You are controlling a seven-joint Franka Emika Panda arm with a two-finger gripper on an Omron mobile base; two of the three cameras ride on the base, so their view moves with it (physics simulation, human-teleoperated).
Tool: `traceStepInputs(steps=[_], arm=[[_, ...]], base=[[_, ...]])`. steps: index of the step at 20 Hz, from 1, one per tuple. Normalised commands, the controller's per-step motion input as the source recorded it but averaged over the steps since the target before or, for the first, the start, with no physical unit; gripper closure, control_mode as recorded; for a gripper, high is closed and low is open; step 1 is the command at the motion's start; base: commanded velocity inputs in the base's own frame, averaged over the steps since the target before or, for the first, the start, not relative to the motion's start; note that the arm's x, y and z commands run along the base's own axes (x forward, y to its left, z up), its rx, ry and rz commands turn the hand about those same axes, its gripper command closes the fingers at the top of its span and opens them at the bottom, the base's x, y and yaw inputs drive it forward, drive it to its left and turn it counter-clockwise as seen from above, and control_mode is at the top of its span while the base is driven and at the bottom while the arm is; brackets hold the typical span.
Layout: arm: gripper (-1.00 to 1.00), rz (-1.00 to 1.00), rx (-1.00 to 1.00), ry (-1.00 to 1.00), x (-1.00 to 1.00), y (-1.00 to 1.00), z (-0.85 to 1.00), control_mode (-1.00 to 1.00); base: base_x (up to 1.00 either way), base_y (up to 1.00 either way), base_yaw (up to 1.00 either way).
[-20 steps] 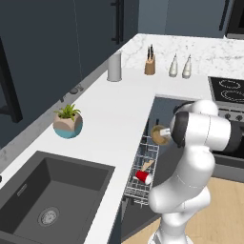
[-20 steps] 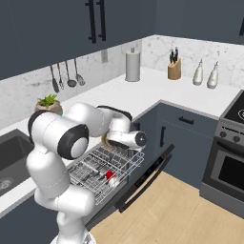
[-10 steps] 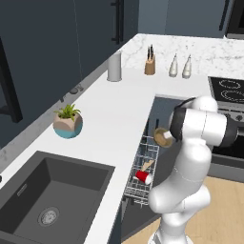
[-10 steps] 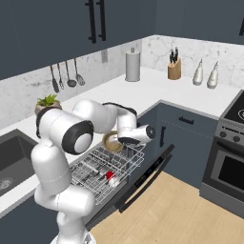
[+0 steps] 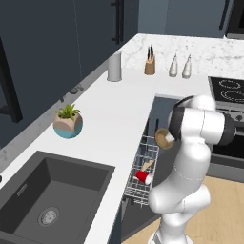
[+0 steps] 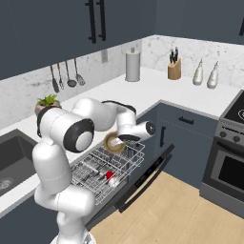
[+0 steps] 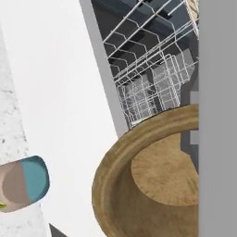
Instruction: Pick up the cup and bowl from the counter, place them in the dishwasher, and close the dishwasher door.
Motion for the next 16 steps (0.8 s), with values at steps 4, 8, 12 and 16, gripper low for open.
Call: traceStepInputs(steps=[4, 8, 12, 16], arm=[[1.00, 0.13, -0.05, -0.07, 0.17, 0.04, -0.45, -1.00], [1.00, 0.14, -0.06, 0.00, 0.32, 0.01, -0.59, -1.00], [1.00, 0.13, -0.02, -0.03, 0.42, 0.00, -0.45, -1.00], [1.00, 0.09, 0.00, 0.00, 0.54, 0.00, -0.38, -1.00]], base=[[0.00, 0.00, 0.00], [0.00, 0.00, 0.00], [0.00, 0.00, 0.00], [0.00, 0.00, 0.00]])
